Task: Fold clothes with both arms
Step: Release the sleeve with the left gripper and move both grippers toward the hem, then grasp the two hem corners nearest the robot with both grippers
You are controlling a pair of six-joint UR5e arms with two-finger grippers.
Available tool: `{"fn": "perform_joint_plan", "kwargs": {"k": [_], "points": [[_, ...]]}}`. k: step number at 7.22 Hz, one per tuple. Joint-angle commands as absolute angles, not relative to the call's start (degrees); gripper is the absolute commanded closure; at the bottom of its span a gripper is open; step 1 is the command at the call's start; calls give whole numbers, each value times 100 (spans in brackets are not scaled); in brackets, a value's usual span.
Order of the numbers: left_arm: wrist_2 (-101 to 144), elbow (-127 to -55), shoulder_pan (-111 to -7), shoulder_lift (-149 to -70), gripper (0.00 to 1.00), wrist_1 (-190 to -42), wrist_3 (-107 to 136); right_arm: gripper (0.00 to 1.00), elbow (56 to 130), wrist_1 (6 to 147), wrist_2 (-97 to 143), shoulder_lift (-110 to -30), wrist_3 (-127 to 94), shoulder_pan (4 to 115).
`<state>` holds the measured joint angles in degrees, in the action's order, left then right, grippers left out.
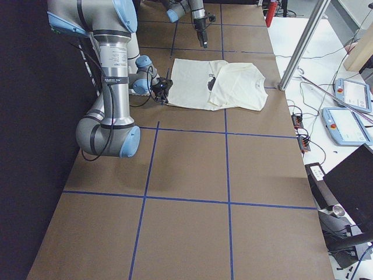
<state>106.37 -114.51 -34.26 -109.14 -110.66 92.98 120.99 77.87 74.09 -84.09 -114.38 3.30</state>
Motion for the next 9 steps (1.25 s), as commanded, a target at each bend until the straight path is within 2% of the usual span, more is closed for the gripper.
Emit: {"fn": "perform_joint_plan", "kwargs": {"k": [1, 2, 5, 9], "points": [[10371, -12171, -2885, -10417, 22, -10196, 9491, 100, 12260, 7787, 7409, -8420, -11435, 351], [9962, -12147, -2378, -10084, 21, -10187, 9805, 100, 12339, 7787, 7522, -8429, -11400, 352], [9756, -11805, -1961, -10002, 22, -10178, 9932, 100, 12366, 7778, 7857, -8438, -11373, 545], [9809, -11540, -1829, -10020, 32, -10178, 9923, 100, 12375, 7778, 7840, -8455, -11373, 554]]}}
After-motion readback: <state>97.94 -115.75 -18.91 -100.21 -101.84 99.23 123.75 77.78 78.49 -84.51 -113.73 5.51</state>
